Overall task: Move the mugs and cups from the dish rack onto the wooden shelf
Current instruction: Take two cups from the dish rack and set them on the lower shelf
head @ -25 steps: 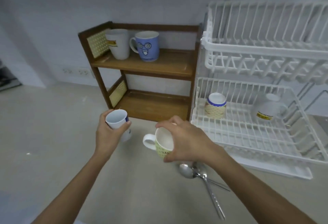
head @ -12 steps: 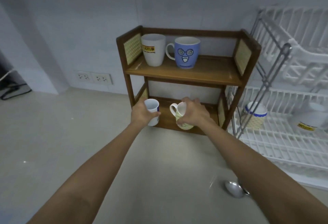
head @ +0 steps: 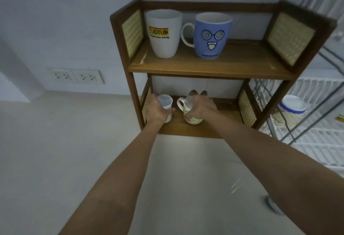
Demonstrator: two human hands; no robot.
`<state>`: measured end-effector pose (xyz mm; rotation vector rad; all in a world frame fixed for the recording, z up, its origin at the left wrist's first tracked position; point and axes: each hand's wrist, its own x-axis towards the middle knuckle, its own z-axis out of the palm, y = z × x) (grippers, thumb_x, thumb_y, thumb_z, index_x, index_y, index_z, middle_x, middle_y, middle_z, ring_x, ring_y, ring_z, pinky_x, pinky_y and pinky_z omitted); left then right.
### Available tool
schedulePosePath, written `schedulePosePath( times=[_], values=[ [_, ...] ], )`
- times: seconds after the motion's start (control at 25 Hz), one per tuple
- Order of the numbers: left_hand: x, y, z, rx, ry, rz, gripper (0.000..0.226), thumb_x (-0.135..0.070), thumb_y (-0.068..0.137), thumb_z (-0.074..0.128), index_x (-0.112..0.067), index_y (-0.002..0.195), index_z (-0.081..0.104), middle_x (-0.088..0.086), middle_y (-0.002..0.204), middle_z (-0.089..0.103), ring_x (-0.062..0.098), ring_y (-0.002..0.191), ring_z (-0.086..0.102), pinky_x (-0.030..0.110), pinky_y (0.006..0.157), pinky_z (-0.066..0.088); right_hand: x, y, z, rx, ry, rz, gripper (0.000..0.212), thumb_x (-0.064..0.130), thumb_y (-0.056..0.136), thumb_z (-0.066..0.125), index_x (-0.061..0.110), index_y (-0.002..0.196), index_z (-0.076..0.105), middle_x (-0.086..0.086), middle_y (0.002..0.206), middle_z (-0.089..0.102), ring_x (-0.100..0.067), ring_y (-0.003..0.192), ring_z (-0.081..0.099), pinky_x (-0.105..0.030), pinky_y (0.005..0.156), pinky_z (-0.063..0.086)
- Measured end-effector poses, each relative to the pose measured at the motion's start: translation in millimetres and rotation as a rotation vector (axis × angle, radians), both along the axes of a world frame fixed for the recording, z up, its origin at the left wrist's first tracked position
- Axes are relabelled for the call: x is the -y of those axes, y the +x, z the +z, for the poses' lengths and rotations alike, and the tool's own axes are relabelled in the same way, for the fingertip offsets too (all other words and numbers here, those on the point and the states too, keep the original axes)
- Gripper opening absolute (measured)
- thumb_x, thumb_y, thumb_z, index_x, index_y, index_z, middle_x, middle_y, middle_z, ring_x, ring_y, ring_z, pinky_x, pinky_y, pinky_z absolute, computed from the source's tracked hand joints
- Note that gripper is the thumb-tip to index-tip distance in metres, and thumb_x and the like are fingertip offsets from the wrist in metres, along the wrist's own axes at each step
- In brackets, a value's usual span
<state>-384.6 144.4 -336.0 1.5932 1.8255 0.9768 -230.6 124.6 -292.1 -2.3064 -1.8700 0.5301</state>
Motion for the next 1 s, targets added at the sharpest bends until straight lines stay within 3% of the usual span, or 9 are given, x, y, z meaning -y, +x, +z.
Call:
schedulePosePath(
  times=[0.36, 0.52, 0.64, 0.8, 1.0],
  values=[
    [-17.0, -3.8, -17.4, 0.0, -0.064, -0.022, 0.082, -0.025, 0.065, 0.086, -0.012, 0.132, 0.042, 0.009, 0.133, 0.053, 0.027, 0.125, 0.048, 0.038, 0.102, 0.041, -4.5, 0.8, -29.4, 0.014, 0.016, -0.03, 0.09, 0.035, 0.062, 0.085, 0.027, 0.137, 0.035, -0.015, 0.142, 0.031, -0.041, 0.125, 0.04, -0.042, 0.092, 0.048],
    [-6.6, 0.8, -11.1, -0.137, -0.046, -0.066, 0.083, -0.03, 0.069, 0.083, -0.012, 0.135, 0.037, 0.011, 0.139, 0.045, 0.029, 0.127, 0.044, 0.038, 0.102, 0.041, -1.1, 2.8, -20.8, 0.079, -0.089, 0.023, 0.098, 0.041, 0.073, 0.075, 0.028, 0.149, 0.015, -0.014, 0.156, 0.017, -0.041, 0.137, 0.026, -0.044, 0.104, 0.038],
    [18.7, 4.8, 3.2, -0.25, 0.104, -0.117, 0.065, -0.029, 0.079, 0.075, -0.013, 0.132, 0.041, 0.012, 0.136, 0.045, 0.029, 0.126, 0.044, 0.039, 0.102, 0.043, 29.0, 7.7, -7.6, 0.06, -0.012, 0.025, 0.09, 0.043, 0.08, 0.067, 0.029, 0.15, 0.012, -0.008, 0.159, 0.009, -0.039, 0.142, 0.015, -0.05, 0.106, 0.036],
    [73.2, 15.1, 28.4, -0.324, 0.354, -0.329, 0.047, -0.013, 0.082, 0.067, -0.007, 0.127, 0.054, 0.014, 0.129, 0.054, 0.03, 0.121, 0.049, 0.041, 0.101, 0.043, 111.8, 26.6, 11.7, -0.042, 0.295, 0.106, 0.072, 0.032, 0.082, 0.063, 0.023, 0.145, 0.03, -0.007, 0.146, 0.038, -0.029, 0.133, 0.034, -0.045, 0.101, 0.043],
    [168.8, 74.6, 35.1, -0.311, 0.564, -0.802, 0.03, -0.004, 0.082, 0.064, -0.008, 0.112, 0.065, 0.007, 0.113, 0.066, 0.024, 0.106, 0.06, 0.035, 0.088, 0.048, 228.8, 87.1, 23.3, -0.101, 0.565, 0.092, 0.045, 0.028, 0.081, 0.059, 0.019, 0.125, 0.056, -0.001, 0.118, 0.061, -0.021, 0.11, 0.054, -0.035, 0.087, 0.05]
  ],
)
